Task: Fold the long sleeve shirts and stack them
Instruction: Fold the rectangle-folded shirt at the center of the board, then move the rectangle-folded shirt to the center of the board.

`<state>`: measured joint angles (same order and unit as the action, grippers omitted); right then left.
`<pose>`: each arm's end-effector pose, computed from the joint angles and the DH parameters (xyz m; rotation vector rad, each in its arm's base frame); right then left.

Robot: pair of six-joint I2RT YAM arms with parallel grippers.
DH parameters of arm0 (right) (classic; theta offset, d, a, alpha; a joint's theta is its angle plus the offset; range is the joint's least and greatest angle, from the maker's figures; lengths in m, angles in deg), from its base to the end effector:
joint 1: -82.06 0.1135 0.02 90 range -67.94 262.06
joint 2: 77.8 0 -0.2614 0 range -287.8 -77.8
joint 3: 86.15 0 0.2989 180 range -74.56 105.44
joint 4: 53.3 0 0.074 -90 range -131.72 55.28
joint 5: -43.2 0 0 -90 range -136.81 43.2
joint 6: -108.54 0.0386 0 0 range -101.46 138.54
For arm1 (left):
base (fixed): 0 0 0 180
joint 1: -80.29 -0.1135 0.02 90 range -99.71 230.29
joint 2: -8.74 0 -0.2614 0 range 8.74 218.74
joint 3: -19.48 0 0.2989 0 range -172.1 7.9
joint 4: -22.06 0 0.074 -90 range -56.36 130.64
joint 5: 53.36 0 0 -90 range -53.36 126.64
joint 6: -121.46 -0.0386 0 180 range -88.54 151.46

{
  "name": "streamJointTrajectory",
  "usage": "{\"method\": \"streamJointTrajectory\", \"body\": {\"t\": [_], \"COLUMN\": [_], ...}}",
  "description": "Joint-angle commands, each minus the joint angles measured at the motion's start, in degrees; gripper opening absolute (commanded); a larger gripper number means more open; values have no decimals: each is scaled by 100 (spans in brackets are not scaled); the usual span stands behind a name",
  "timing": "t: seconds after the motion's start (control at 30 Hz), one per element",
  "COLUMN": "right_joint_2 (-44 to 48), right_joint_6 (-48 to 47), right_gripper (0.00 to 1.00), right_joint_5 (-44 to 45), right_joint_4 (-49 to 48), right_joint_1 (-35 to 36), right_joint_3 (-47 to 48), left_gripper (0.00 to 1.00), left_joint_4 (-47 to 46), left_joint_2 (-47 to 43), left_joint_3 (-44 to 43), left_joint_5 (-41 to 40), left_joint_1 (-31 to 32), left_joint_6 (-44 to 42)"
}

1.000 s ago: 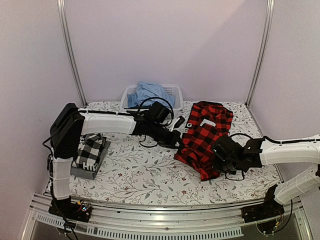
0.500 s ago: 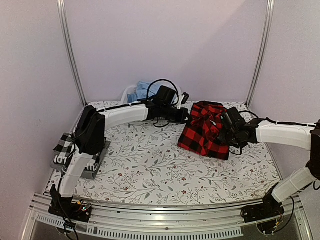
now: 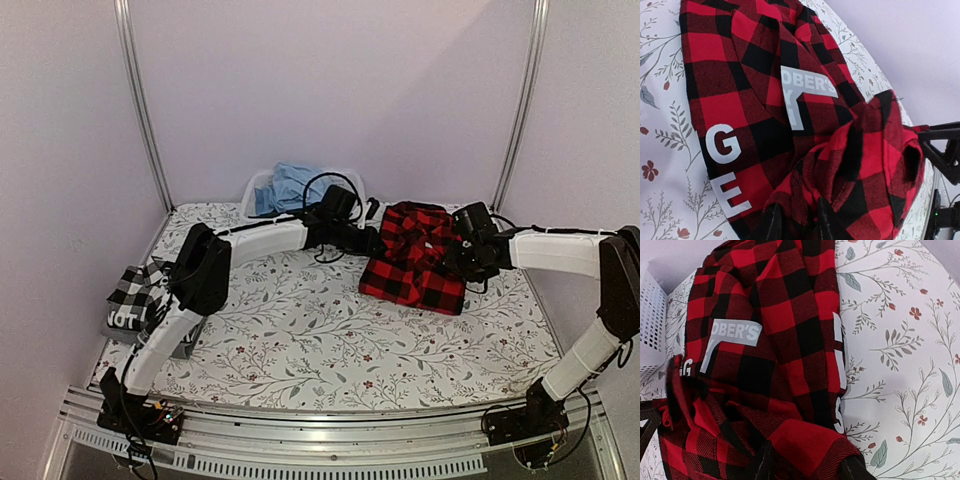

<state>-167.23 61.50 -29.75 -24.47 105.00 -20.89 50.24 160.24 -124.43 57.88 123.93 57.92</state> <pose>0.3330 0.1287 0.1639 0.5449 2.3829 0.1372 0.4501 -0.4485 0.1345 0.5752 2.2944 -1.0538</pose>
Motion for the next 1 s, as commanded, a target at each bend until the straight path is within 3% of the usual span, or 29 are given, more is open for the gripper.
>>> {"method": "streamJointTrajectory", "body": {"t": [0.0,0.1,0.23,0.33,0.43,0.63,0.7,0.8,0.97], "right_joint_2": [215,295,537,732,754,336,213,129,-68], "right_joint_6": [-444,-619,-722,-800,-794,-584,-483,-391,-409], "right_gripper": [46,62,74,75,70,36,31,32,46], "right_joint_5": [-132,-189,-63,37,36,-178,-214,-171,-375], "right_joint_4": [18,310,577,813,919,940,940,851,569], "right_joint_1": [-70,-63,19,174,499,947,966,967,813], "right_joint_3": [444,741,833,923,1003,1046,978,737,460], "left_gripper": [36,59,69,69,62,44,43,43,49], "left_joint_4": [6,-63,-142,-186,-295,-508,-512,-593,-371], "left_joint_2": [-458,-814,-1256,-1572,-1879,-2209,-2253,-2307,-1951], "left_joint_3": [63,355,755,1143,1652,2532,2726,3002,2820], "left_joint_5": [-237,-343,-347,-349,-316,-109,-37,91,345], "left_joint_1": [-88,-88,-91,-76,-67,-65,-66,-66,-59], "left_joint_6": [-80,-143,-239,-264,-214,-123,-121,-119,-129]}}
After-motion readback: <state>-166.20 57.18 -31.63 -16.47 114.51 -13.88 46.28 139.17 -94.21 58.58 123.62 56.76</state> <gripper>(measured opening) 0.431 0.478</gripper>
